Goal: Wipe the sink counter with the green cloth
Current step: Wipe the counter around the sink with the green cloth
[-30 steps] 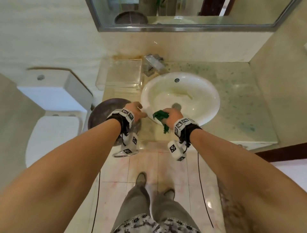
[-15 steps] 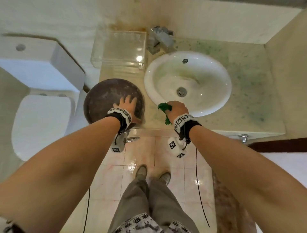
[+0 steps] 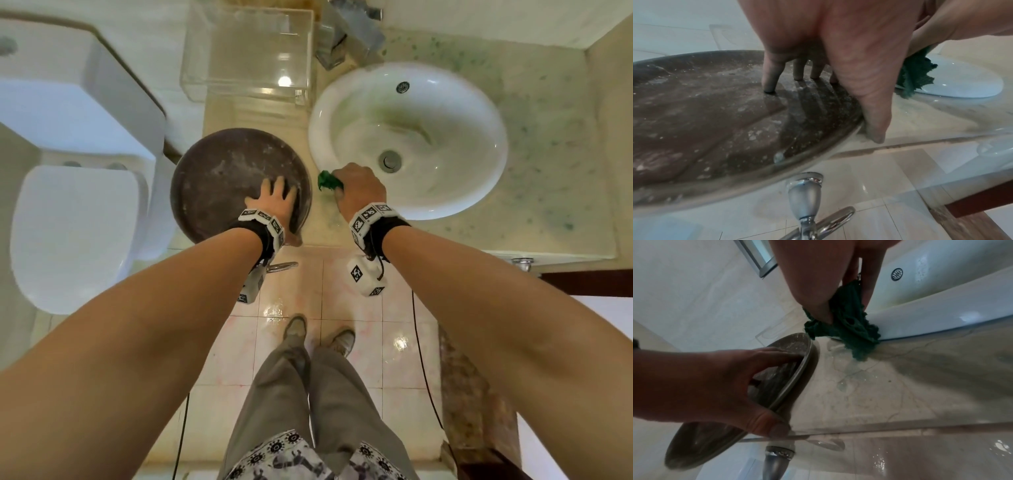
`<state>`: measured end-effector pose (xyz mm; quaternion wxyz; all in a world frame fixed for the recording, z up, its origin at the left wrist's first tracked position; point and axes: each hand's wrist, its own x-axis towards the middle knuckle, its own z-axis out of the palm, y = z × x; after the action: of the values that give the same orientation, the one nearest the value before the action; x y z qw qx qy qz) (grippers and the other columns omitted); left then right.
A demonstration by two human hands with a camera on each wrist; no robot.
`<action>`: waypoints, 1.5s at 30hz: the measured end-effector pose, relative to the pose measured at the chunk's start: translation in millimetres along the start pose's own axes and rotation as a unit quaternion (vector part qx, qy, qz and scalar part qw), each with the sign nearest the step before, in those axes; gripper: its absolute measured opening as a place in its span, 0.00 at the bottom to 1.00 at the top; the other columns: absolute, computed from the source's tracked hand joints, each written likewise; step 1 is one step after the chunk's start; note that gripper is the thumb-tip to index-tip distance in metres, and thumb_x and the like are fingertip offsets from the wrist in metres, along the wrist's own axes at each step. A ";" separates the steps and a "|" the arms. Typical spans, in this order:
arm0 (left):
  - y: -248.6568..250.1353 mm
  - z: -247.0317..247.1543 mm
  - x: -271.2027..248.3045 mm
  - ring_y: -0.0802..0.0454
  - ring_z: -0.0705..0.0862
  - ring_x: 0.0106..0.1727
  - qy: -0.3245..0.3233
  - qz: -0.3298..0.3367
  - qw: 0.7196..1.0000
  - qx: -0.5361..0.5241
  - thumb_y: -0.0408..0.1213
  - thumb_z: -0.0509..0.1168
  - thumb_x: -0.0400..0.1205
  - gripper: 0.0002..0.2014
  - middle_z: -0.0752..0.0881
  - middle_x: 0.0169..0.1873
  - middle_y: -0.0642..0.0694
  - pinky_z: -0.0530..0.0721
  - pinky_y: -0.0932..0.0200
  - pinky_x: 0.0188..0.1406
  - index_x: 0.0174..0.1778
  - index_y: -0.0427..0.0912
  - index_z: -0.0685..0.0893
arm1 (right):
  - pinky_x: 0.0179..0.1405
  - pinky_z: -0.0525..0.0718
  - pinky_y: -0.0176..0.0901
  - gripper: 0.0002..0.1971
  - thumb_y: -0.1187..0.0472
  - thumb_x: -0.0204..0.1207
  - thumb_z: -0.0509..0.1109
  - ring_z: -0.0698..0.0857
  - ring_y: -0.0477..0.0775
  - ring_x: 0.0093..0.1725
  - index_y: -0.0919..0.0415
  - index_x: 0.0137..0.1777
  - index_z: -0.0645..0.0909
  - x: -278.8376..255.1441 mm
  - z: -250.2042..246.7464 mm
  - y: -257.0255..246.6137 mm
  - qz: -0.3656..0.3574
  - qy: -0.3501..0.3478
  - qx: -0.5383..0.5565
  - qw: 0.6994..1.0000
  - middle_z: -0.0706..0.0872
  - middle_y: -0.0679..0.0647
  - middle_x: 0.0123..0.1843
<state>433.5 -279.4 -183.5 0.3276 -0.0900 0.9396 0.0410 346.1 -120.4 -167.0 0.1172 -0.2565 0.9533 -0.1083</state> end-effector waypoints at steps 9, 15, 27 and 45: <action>0.9 6.5 2.3 0.34 0.44 0.84 0.006 -0.004 1.000 0.015 0.68 0.74 0.65 0.63 0.41 0.85 0.42 0.64 0.24 0.73 0.86 0.48 0.44 | 0.44 0.74 0.47 0.18 0.67 0.80 0.60 0.83 0.66 0.56 0.57 0.68 0.79 13.3 19.9 -3.3 -0.047 -0.100 -0.107 0.988 0.81 0.59 0.60; 2.1 6.9 5.3 0.33 0.44 0.84 0.009 -0.003 1.000 0.002 0.68 0.75 0.65 0.62 0.42 0.85 0.42 0.64 0.23 0.72 0.86 0.49 0.46 | 0.41 0.75 0.46 0.14 0.63 0.79 0.61 0.84 0.64 0.53 0.59 0.61 0.82 17.8 26.2 -3.6 -0.034 -0.126 -0.090 0.987 0.86 0.57 0.55; 6.7 3.2 6.9 0.33 0.45 0.83 0.003 -0.014 1.000 -0.015 0.65 0.79 0.61 0.63 0.45 0.84 0.42 0.65 0.22 0.71 0.85 0.50 0.48 | 0.60 0.80 0.51 0.22 0.70 0.76 0.64 0.80 0.58 0.65 0.51 0.67 0.83 -21.4 19.6 10.6 -0.158 -0.171 -0.060 0.971 0.81 0.51 0.68; 5.0 6.5 8.9 0.32 0.45 0.83 0.017 -0.014 1.000 -0.022 0.60 0.80 0.63 0.60 0.45 0.84 0.43 0.67 0.22 0.70 0.84 0.50 0.51 | 0.46 0.77 0.47 0.22 0.70 0.73 0.68 0.82 0.63 0.51 0.50 0.65 0.82 9.6 21.0 -1.1 -0.048 -0.117 -0.078 0.989 0.76 0.53 0.62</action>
<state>429.7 -274.9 -194.0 0.3103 -0.1106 0.9425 0.0556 344.4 -129.3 -188.2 0.2025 -0.3216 0.9249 -0.0083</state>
